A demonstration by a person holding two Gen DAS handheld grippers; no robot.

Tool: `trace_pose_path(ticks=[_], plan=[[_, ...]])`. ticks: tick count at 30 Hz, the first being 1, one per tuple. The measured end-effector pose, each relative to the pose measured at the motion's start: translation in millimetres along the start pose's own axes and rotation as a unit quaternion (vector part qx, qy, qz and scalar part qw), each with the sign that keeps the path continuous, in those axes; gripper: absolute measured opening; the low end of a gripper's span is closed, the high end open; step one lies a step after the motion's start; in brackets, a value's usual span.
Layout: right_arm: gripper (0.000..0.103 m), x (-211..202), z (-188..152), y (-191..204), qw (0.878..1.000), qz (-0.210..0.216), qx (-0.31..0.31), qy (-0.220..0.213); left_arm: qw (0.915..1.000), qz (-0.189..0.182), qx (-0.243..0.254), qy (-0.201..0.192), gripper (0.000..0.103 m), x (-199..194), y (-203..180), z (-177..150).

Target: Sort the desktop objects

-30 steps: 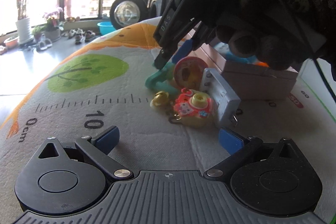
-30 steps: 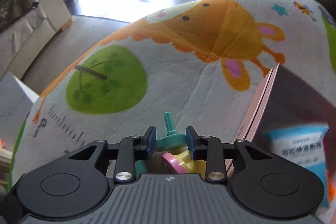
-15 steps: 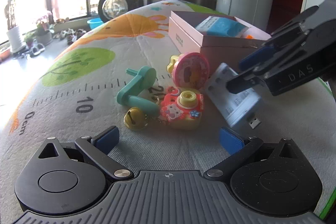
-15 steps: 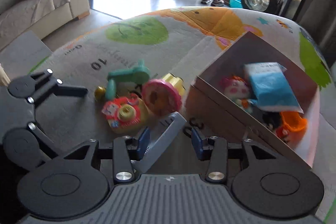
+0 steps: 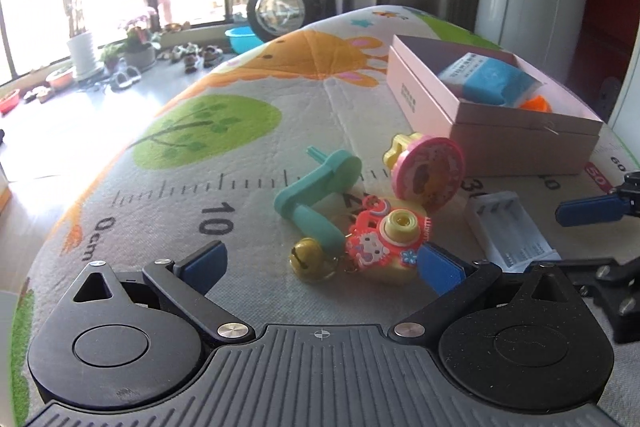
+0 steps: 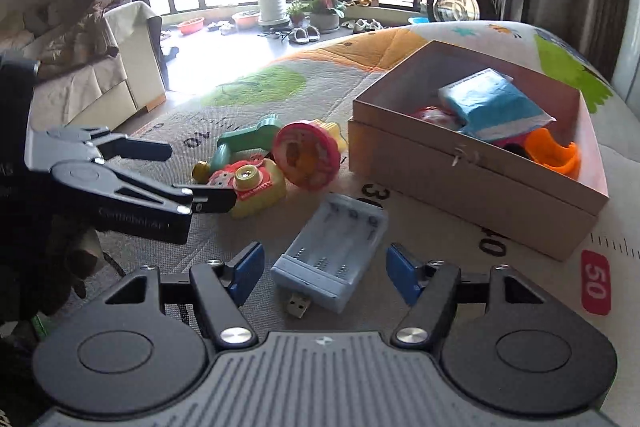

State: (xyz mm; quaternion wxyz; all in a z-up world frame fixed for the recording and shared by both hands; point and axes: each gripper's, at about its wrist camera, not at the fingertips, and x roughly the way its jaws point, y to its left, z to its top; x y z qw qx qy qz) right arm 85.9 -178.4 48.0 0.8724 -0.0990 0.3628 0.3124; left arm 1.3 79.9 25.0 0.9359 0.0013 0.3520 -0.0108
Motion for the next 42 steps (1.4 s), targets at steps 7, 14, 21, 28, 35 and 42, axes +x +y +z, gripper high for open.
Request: trace_pose_path(ticks=[7,14,21,28,35,42], plan=[[0.068,5.7,-9.1,-5.6,0.997,-0.073,-0.03,-0.013,0.9997,0.015,0.02,0.0,0.103,-9.0,-7.8,-0.4],[0.086,-12.4,-32.5,-59.0,0.984,-0.166,0.06,-0.027,0.9992,-0.018,0.033,-0.014,0.103,-2.4,-35.6,14.7],[0.099,-24.5,-53.8,-90.1,0.975,-0.144,0.16,-0.06,0.9979,0.007,0.061,-0.023,0.103,35.1,-72.1,34.8],[0.103,-26.1,-60.3,-107.6,0.965,-0.122,0.222,-0.074,0.9971,0.008,0.075,-0.006,0.063,48.8,-79.3,34.6],[0.103,-24.5,-59.5,-106.1,0.965,-0.127,0.219,-0.073,0.9941,-0.021,0.103,-0.027,0.061,8.0,-76.1,25.2],[0.103,-24.9,-59.8,-105.8,0.964,-0.127,0.22,-0.074,0.9923,-0.05,0.111,-0.02,0.061,-20.0,-74.5,7.2]])
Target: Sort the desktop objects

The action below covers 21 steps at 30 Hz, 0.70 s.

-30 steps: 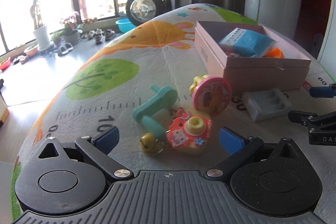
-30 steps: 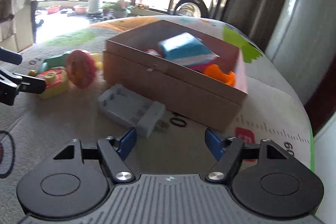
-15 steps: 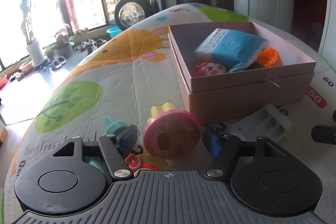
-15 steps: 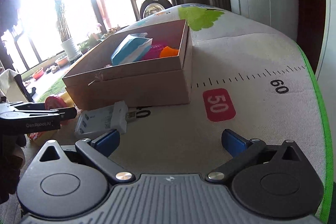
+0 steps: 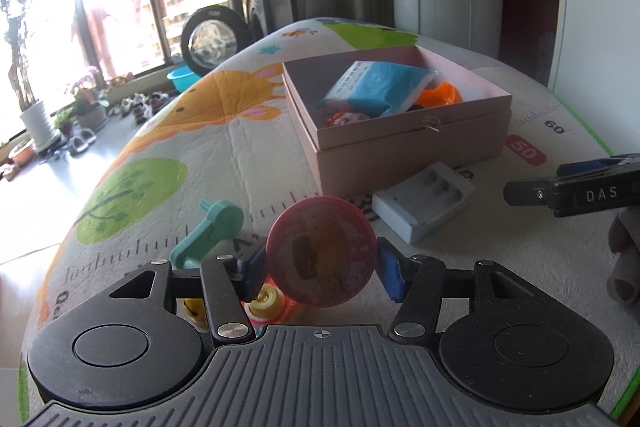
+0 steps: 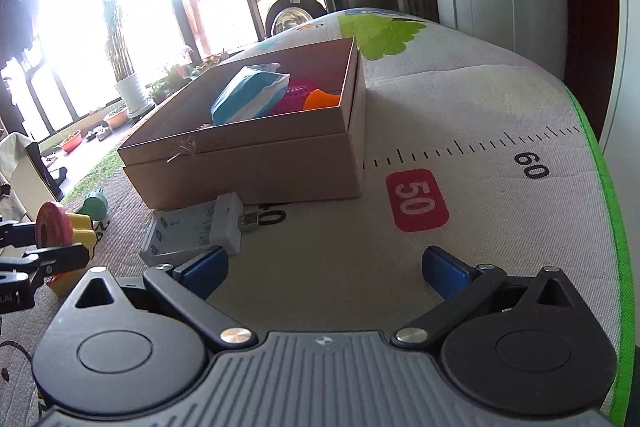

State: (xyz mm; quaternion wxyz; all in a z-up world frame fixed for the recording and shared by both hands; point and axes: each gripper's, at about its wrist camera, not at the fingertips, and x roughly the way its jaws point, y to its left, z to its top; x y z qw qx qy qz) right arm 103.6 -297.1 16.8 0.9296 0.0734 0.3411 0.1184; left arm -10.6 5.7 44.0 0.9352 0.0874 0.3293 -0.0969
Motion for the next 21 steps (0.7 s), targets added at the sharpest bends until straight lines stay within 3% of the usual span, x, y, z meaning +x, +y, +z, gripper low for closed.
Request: trace_pose_path(ticks=[7,14,21], plan=[[0.103,0.3,-0.2,1.4,1.0,-0.004,-0.004,0.001,0.9992,-0.028,-0.028,-0.003,0.06,-8.6,3.3,0.1],[0.103,1.2,0.1,3.0,1.0,-0.007,-0.008,0.003,0.9992,-0.037,-0.013,0.008,0.062,-5.0,-2.8,-2.4],[0.103,2.1,-0.3,4.2,1.0,-0.009,-0.01,0.005,0.9992,-0.036,-0.016,0.011,0.086,-4.4,0.7,-15.7]])
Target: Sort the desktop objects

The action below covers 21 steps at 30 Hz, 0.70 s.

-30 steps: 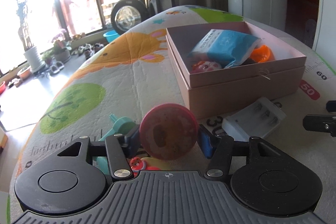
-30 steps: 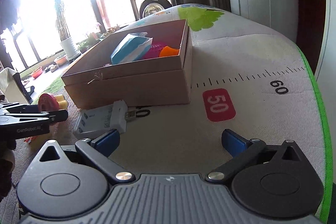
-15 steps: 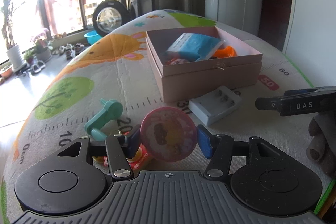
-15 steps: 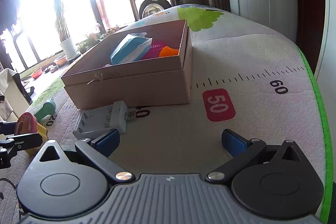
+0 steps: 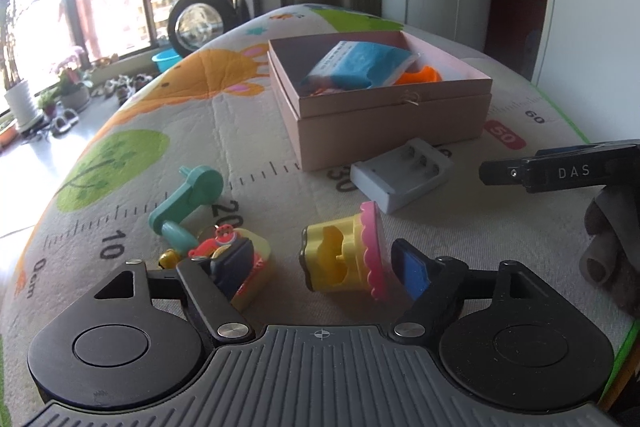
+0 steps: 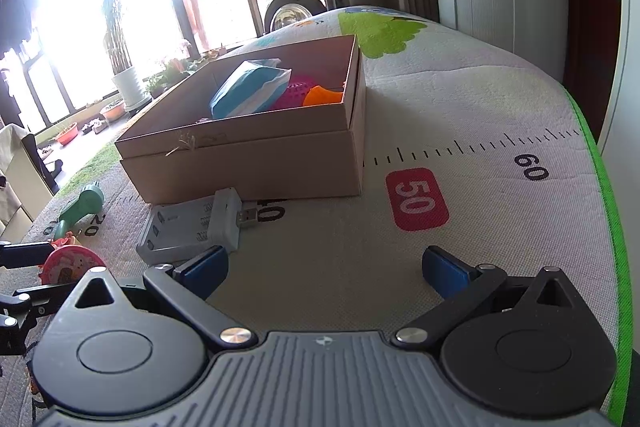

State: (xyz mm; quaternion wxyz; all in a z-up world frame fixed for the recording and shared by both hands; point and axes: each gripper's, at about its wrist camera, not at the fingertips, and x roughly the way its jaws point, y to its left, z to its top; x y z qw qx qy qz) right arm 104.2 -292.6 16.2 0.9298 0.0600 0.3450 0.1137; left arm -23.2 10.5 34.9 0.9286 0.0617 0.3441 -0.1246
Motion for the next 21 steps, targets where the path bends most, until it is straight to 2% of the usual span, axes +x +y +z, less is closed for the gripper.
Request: trace_pose_path(ticks=[4,6,9,13,14,18,21], plan=[[0.103,0.6,0.3,0.0,1.0,0.001,-0.001,0.003,0.9997,-0.023,0.009,-0.009,0.088,-5.8,-4.5,-2.5],[0.103,0.8,0.5,-0.6,1.0,0.003,0.0,0.003,0.9998,-0.006,0.013,-0.015,0.088,-4.8,-8.7,-1.8],[0.103,1.2,0.4,0.4,1.0,0.0,-0.003,0.003,0.9974,0.021,0.057,-0.04,0.087,-7.9,-21.7,-2.3],[0.103,2.1,0.3,2.8,1.0,-0.005,-0.009,0.005,0.9952,0.021,0.093,-0.022,0.085,-1.4,-32.3,-5.1],[0.103,2.3,0.2,3.4,1.0,-0.006,-0.011,0.006,0.9957,0.022,0.088,-0.016,0.083,1.2,-31.3,-4.9],[0.103,2.6,-0.2,3.3,1.0,-0.006,-0.011,0.005,0.9993,0.005,0.036,-0.002,0.054,5.5,-16.3,-0.5],[0.103,3.0,-0.2,4.3,1.0,-0.008,-0.013,0.006,0.9998,-0.017,0.014,-0.003,0.05,2.4,-10.8,2.0]])
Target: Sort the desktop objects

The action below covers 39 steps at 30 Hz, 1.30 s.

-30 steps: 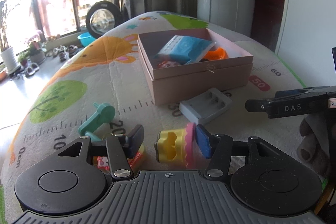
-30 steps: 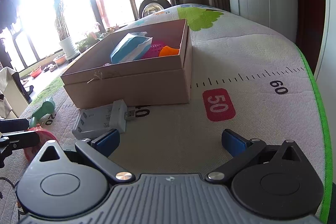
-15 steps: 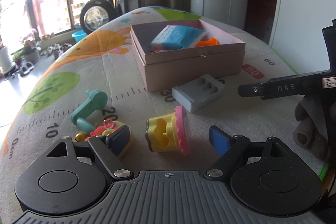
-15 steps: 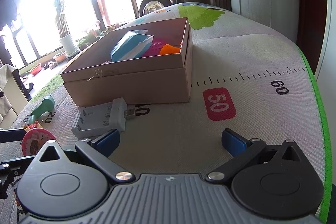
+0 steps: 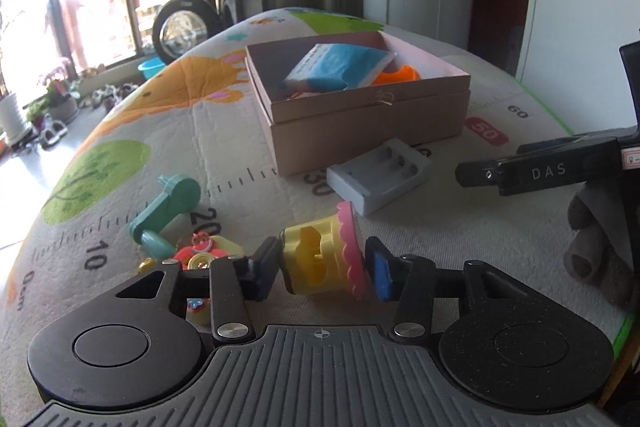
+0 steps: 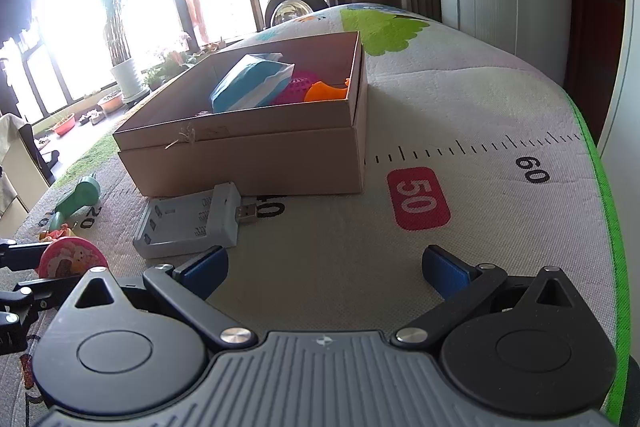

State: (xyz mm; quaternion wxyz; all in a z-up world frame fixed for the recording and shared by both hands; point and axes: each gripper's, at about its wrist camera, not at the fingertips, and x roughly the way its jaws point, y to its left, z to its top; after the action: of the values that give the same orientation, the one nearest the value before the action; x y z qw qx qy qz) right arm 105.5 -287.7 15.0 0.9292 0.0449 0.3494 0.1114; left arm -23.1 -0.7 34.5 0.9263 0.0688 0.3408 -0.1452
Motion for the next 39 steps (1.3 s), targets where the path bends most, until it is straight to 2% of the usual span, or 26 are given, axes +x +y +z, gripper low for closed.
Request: trace_pose_path(ticks=[2,5,9,17,21,25,27,30,36,39], plan=[[0.103,-0.2,0.0,-0.1,1.0,0.0,0.0,0.0,0.9991,-0.037,-0.021,0.006,0.049,-2.8,2.5,1.8],[0.103,0.2,0.0,0.6,1.0,0.0,0.0,0.0,0.9929,-0.098,-0.062,0.026,0.048,-2.0,7.0,3.2],[0.103,0.3,0.0,0.4,1.0,0.0,0.0,0.0,0.9863,-0.122,-0.104,0.039,0.047,2.7,14.4,1.8],[0.103,0.7,0.1,0.5,1.0,0.0,0.0,0.0,0.9805,-0.094,-0.168,0.039,0.051,4.0,41.3,-0.6],[0.103,0.6,0.2,0.2,1.0,0.0,0.0,0.0,0.9803,-0.077,-0.18,0.026,0.06,-1.7,52.5,-1.1],[0.103,0.8,0.2,0.2,1.0,0.0,0.0,0.0,0.985,-0.046,-0.166,0.011,0.066,-6.8,55.4,-0.4],[0.103,0.9,0.1,0.7,1.0,-0.001,-0.001,0.0,0.9905,-0.014,-0.136,-0.003,0.074,-9.8,50.0,0.2],[0.103,1.2,0.3,0.5,1.0,-0.002,-0.002,0.001,0.9954,0.019,-0.091,-0.023,0.078,-15.5,41.3,0.7],[0.103,1.5,0.3,0.8,1.0,-0.002,-0.002,0.001,0.9989,0.005,-0.002,-0.047,0.087,-25.9,16.1,-2.3],[0.103,2.4,0.6,3.5,1.0,-0.009,-0.012,0.005,0.999,0.011,0.016,-0.041,0.089,-23.3,9.0,-3.7]])
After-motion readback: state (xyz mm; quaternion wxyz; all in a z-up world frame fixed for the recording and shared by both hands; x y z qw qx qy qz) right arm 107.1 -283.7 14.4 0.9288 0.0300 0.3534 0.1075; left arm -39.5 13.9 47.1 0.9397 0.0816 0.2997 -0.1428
